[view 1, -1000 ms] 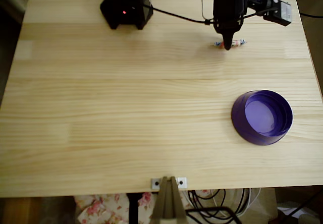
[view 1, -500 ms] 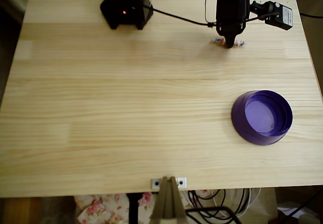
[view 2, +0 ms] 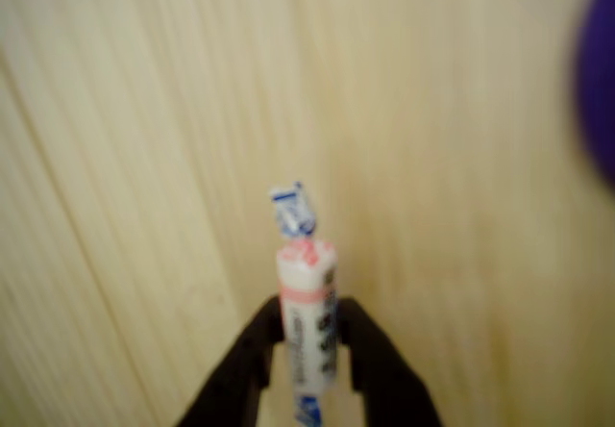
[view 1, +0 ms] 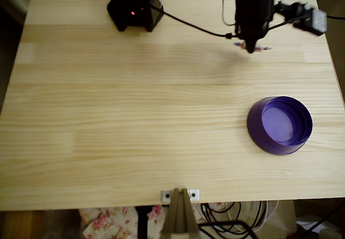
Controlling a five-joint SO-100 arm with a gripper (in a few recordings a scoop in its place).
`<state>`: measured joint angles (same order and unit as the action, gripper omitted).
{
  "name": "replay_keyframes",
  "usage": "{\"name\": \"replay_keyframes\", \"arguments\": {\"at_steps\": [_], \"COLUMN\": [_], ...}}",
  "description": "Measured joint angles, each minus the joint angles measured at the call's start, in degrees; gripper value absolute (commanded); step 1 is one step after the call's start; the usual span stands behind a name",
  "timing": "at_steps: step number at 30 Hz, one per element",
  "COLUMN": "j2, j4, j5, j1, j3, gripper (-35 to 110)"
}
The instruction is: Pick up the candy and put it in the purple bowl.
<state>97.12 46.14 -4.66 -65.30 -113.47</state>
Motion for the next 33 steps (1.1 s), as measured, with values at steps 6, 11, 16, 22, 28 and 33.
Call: {"name": "replay_keyframes", "arguments": {"at_steps": [6,11,16,22,28,33], "j2": [0.44,-0.79,-7.21,-18.54,-26.98,-29.62], "j4": [1.32,-2.20,-4.39,-6.42,-6.06,-5.27], "j5": [0.00,1.58,4.31,7.82,9.40,8.96], "j1": [7.03,11.69,15.21,17.58,18.72,18.90], "j3": [10.37,14.77,19.69,26.81,35.77,39.73], "gripper": [0,0,0,0,0,1]}}
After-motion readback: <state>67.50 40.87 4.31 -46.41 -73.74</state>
